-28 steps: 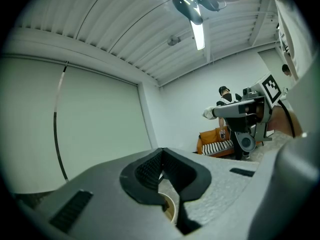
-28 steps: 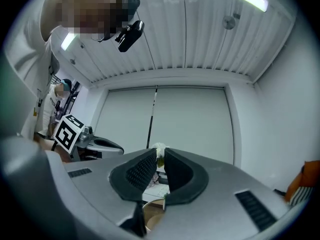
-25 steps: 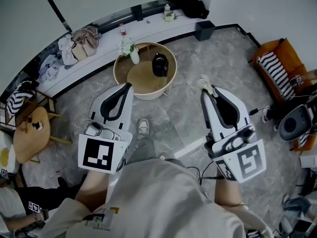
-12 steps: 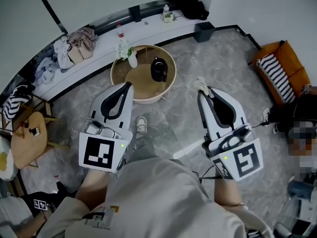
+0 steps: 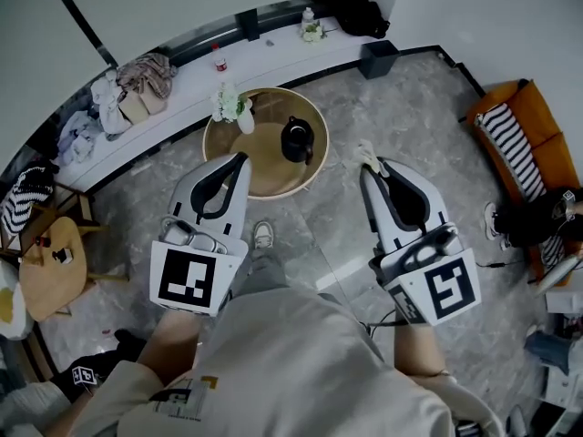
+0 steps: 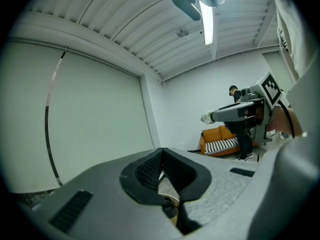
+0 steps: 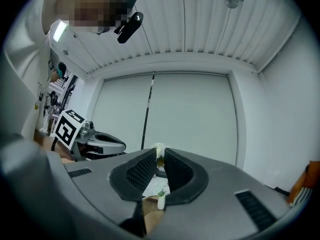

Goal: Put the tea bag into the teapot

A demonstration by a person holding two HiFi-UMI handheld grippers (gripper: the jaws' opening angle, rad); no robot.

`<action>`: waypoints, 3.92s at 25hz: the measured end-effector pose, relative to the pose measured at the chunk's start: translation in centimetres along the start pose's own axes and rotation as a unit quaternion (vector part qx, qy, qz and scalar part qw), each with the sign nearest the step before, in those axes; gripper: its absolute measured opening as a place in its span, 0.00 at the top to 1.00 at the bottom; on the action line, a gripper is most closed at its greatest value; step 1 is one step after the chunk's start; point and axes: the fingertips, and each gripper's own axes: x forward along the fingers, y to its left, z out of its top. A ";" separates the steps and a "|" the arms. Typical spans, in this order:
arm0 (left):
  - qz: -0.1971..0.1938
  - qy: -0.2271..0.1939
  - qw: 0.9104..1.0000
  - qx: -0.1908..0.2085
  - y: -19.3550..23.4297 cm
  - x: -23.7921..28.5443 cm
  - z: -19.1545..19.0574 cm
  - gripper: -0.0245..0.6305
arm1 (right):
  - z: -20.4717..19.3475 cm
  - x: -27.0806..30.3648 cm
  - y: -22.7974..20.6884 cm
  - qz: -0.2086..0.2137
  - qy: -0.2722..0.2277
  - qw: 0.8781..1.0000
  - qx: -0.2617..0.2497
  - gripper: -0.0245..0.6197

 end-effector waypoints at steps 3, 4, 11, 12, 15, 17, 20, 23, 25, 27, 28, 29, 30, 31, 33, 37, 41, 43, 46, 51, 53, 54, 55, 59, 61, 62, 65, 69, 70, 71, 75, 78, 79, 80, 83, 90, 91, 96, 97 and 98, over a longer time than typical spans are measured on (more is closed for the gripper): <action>-0.008 0.001 1.000 0.004 2.1 1.8 -0.2 0.95 | 0.1 3.0 -0.4 0.009 0.005 1.000 0.009 0.89; -0.010 0.002 1.000 0.004 2.8 2.3 -0.2 0.95 | 0.2 4.0 -0.6 0.009 0.007 1.000 0.008 0.89; -0.032 0.006 0.999 0.013 8.0 7.0 -0.8 0.95 | 1.1 11.5 -2.5 0.004 0.013 1.000 0.008 0.89; -0.034 0.007 0.999 0.009 8.7 7.6 -1.0 0.95 | 1.0 12.5 -2.8 0.003 0.017 1.000 0.008 0.89; -0.044 0.014 0.999 0.002 10.8 9.7 -1.9 0.95 | 0.9 15.5 -3.6 0.002 0.017 1.000 0.012 0.89; -0.053 0.016 0.998 0.006 12.2 11.0 -2.3 0.95 | 1.1 17.6 -4.0 -0.001 0.015 1.000 0.012 0.89; -0.065 0.018 0.998 0.014 14.4 12.9 -3.0 0.95 | -1.4 19.6 -5.1 -0.022 0.051 0.998 0.006 0.89; -0.075 0.020 0.997 0.020 16.3 14.6 -3.9 0.95 | -2.0 21.9 -5.8 -0.032 0.057 0.998 0.008 0.89; -0.081 0.018 0.996 0.022 17.2 15.4 -4.4 0.95 | -1.0 23.9 -5.6 -0.024 0.039 0.999 0.011 0.89; -0.084 0.019 0.996 0.015 17.9 16.1 -5.1 0.95 | -1.3 25.1 -5.7 -0.025 0.038 0.999 0.015 0.89; -0.085 0.021 0.996 0.013 18.3 16.5 -5.4 0.95 | -2.3 25.2 -6.1 -0.033 0.049 0.998 0.015 0.89; -0.088 0.023 0.996 0.012 18.6 16.9 -5.6 0.95 | -3.3 25.4 -6.6 -0.040 0.063 0.997 0.013 0.89; -0.090 0.024 0.996 0.012 18.8 17.2 -5.8 0.95 | -3.8 25.6 -6.9 -0.045 0.073 0.996 0.011 0.89; -0.092 0.026 0.995 0.011 19.0 17.5 -5.9 0.95 | -4.1 25.9 -7.2 -0.047 0.078 0.996 0.010 0.89; -0.094 0.030 0.995 0.006 19.3 18.0 -6.2 0.95 | -4.4 26.4 -7.7 -0.048 0.082 0.995 0.010 0.89; -0.091 0.041 0.995 0.004 19.5 19.3 -6.8 0.95 | -5.5 26.9 -9.1 -0.047 0.094 0.994 0.011 0.89; -0.089 0.060 0.994 0.003 18.7 20.7 -7.4 0.95 | -7.5 26.9 -10.9 -0.048 0.105 0.993 0.020 0.89; -0.088 0.068 0.994 0.007 18.3 21.5 -7.5 0.95 | -8.5 27.0 -11.9 -0.044 0.111 0.993 0.022 0.89; -0.084 0.083 0.993 0.008 17.7 22.9 -8.1 0.95 | -10.2 27.3 -13.2 -0.032 0.121 0.992 0.034 0.89; -0.079 0.106 0.991 -0.008 17.0 24.7 -9.5 0.95 | -12.5 28.4 -14.5 -0.002 0.132 0.989 0.072 0.89; -0.076 0.113 0.991 -0.012 16.9 25.4 -10.3 0.95 | -13.7 28.7 -15.0 0.003 0.143 0.987 0.069 0.89; -0.074 0.116 0.990 -0.012 16.9 25.8 -10.8 0.95 | -14.4 29.0 -15.3 0.004 0.149 0.987 0.067 0.89; -0.073 0.120 0.990 -0.011 16.9 26.4 -11.3 0.95 | -15.1 29.3 -15.7 0.004 0.156 0.986 0.064 0.89; -0.074 0.138 0.988 -0.010 16.8 28.2 -13.5 0.95 | -18.6 30.5 -16.5 0.007 0.191 0.980 0.059 0.89; -0.076 0.146 0.986 -0.008 16.6 28.9 -14.6 0.95 | -20.5 31.0 -16.6 0.013 0.207 0.976 0.064 0.89; -0.077 0.151 0.986 -0.007 16.5 29.2 -15.3 0.95 | -21.4 31.3 -16.6 0.016 0.215 0.974 0.067 0.89; -0.081 0.169 0.982 -0.013 16.2 29.8 -17.4 0.95 | -24.2 32.3 -16.4 0.026 0.241 0.968 0.069 0.89; -0.092 0.191 0.977 -0.025 16.0 30.8 -20.8 0.95 | -27.8 33.8 -15.4 0.037 0.275 0.958 0.071 0.89; -0.098 0.196 0.975 -0.027 15.7 31.2 -21.8 0.95 | -28.8 34.0 -15.3 0.039 0.284 0.955 0.072 0.89; -0.103 0.201 0.974 -0.029 15.3 31.8 -22.7 0.95 | -29.9 34.2 -15.3 0.040 0.293 0.953 0.073 0.89; -0.111 0.222 0.968 -0.034 14.1 34.0 -25.6 0.95 | -34.3 34.5 -16.1 0.043 0.321 0.943 0.078 0.89; -0.120 0.234 0.964 -0.035 13.4 35.5 -27.6 0.95 | -36.9 34.9 -16.7 0.040 0.336 0.938 0.079 0.89; -0.124 0.238 0.963 -0.035 13.2 35.8 -28.2 0.95 | -37.8 35.0 -16.7 0.039 0.344 0.935 0.079 0.89; -0.128 0.244 0.961 -0.035 12.9 35.9 -28.8 0.95 | -38.7 34.9 -16.6 0.038 0.354 0.931 0.079 0.89; -0.140 0.261 0.954 -0.037 12.0 36.3 -31.0 0.95 | -41.3 34.9 -16.4 0.037 0.372 0.924 0.081 0.89; -0.152 0.299 0.940 -0.054 10.8 37.3 -36.4 0.95 | -47.4 35.3 -16.1 0.040 0.416 0.906 0.072 0.89; -0.153 0.305 0.938 -0.058 10.5 37.5 -37.1 0.95 | -48.3 35.2 -16.0 0.043 0.425 0.901 0.071 0.89; -0.161 0.333 0.926 -0.067 9.6 38.2 -41.0 0.95 | -52.3 35.2 -15.7 0.052 0.462 0.883 0.055 0.89; -0.163 0.338 0.924 -0.068 9.4 38.2 -41.6 0.95 | -53.1 35.2 -15.5 0.054 0.469 0.880 0.053 0.89; -0.165 0.341 0.923 -0.068 9.4 38.3 -42.2 0.95 | -53.8 35.2 -15.4 0.056 0.475 0.877 0.051 0.89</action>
